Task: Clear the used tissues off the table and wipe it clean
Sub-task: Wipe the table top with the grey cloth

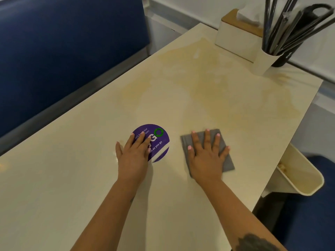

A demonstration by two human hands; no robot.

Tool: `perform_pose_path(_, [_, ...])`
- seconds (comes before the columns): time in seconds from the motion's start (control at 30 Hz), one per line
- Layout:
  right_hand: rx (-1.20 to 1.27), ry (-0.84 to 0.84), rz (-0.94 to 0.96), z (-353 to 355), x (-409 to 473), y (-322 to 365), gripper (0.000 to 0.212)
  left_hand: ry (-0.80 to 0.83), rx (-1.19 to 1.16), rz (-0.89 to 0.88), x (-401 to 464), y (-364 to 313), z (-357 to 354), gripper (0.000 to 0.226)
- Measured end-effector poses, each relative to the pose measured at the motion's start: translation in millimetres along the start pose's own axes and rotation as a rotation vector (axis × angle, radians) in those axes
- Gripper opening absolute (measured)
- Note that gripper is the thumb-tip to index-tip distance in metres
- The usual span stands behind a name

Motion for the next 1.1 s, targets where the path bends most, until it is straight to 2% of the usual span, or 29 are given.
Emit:
perform_pose_path(0.1, [-0.017,0.002,0.111,-10.0,-11.8,16.6,0.061,-0.020,-0.022,-0.006,0.1,-0.4,-0.7,0.038])
perform_pose_path(0.2, [-0.035,-0.033,0.185,-17.7,-39.1,-3.8,0.054,-0.004,-0.032,0.018,0.4,-8.7,-1.0,0.040])
perform_pose_path(0.33, [-0.072,-0.025,0.119,-11.1,-42.1,-39.0,0.056,-0.011,-0.027,0.085,-1.0,-16.6,-2.6,0.041])
perform_pose_path(0.5, [-0.023,-0.020,0.006,3.2,4.6,-18.0,0.063,-0.006,-0.026,0.153,0.3,-31.9,1.0,0.042])
perform_pose_path(0.6, [-0.029,-0.021,0.178,-5.2,-9.7,-7.5,0.055,-0.018,-0.019,0.191,1.2,-39.9,-1.1,0.042])
perform_pose_path(0.67, [-0.102,-0.009,0.317,-12.1,-36.0,-21.2,0.051,-0.022,-0.005,0.219,2.4,-45.0,-3.7,0.040])
perform_pose_path(0.73, [-0.174,0.025,0.366,-12.0,-53.1,-50.6,0.051,-0.051,0.004,0.235,3.9,-50.1,-6.2,0.035])
perform_pose_path(0.87, [-0.131,0.053,0.254,9.7,-26.7,-95.5,0.052,-0.065,0.016,0.307,4.8,-59.3,-8.3,0.034])
perform_pose_path(1.0, [-0.064,0.048,0.189,17.2,19.0,-64.7,0.059,-0.029,0.024,0.365,6.8,-66.4,-6.8,0.038])
perform_pose_path(1.1, [-0.082,0.018,0.334,7.3,13.0,-32.4,0.053,-0.001,0.052,0.396,8.4,-67.8,-5.8,0.042])
Point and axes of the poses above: each hand's wrist, its own x-axis towards the middle knuckle, its own z-axis out of the back of the hand, y = z × x, the point moved 1 cm from there along x, towards the middle knuckle, and after that the axes turned 10 degrees about y, right-handed, at the moved point
